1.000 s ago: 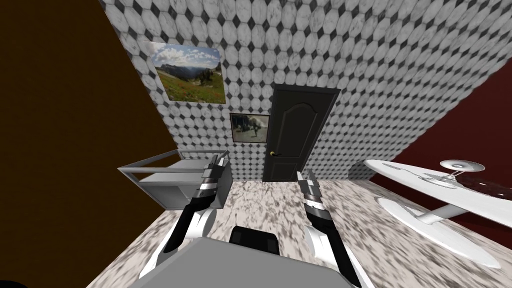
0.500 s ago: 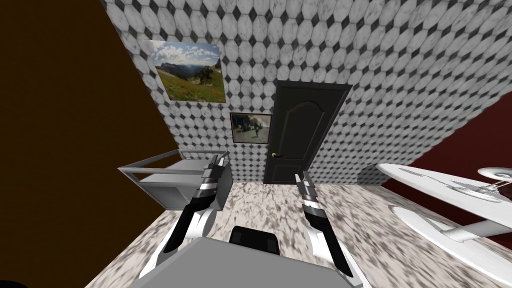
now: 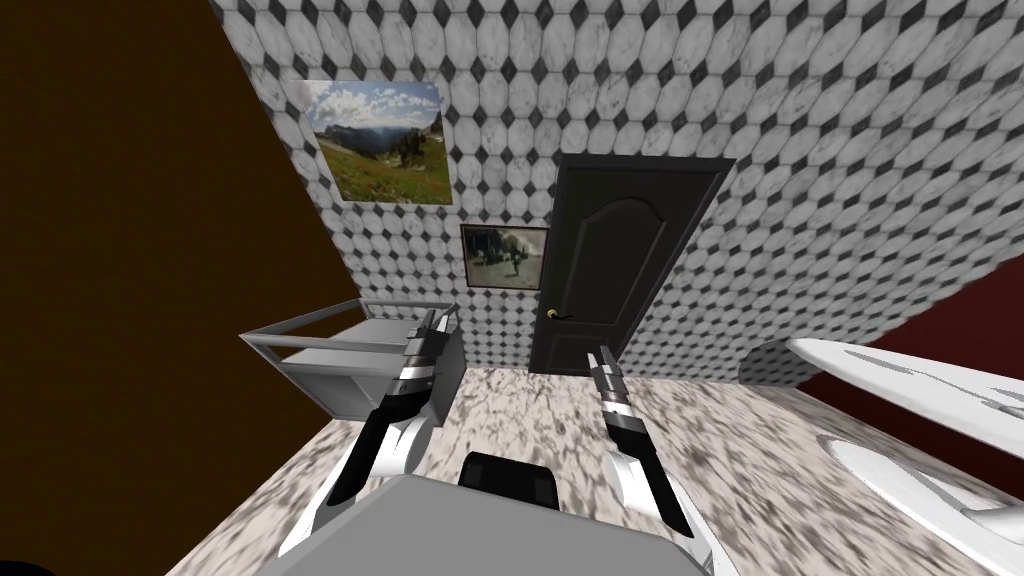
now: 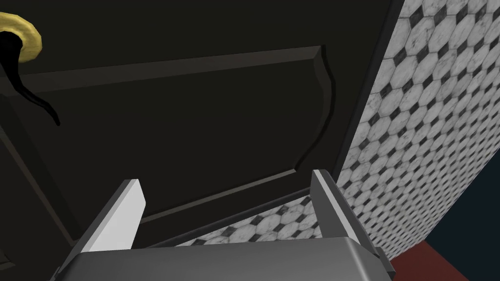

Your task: Pull the door open

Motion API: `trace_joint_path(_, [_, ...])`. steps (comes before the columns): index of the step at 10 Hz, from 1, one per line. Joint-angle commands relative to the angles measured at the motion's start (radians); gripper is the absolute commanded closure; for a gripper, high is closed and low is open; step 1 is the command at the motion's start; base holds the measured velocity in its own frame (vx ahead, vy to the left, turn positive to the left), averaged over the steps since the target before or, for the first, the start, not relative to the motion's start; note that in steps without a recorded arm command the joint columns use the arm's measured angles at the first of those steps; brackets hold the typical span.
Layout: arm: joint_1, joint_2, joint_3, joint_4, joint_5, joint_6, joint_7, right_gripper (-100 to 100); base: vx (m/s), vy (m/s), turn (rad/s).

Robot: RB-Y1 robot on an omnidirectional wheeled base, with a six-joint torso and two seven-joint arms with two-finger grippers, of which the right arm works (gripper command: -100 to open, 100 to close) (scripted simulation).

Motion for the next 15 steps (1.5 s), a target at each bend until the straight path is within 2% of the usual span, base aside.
trace_joint_path(1, [-0.008, -0.004, 0.001, 0.037, 0.001, -0.008, 0.000, -100, 0.086, -0.023, 0.036])
trace_joint_path(15, [-0.125, -0.065, -0.012, 0.395, -0.001, -0.031, -0.010, -100, 0.093, -0.028, 0.064])
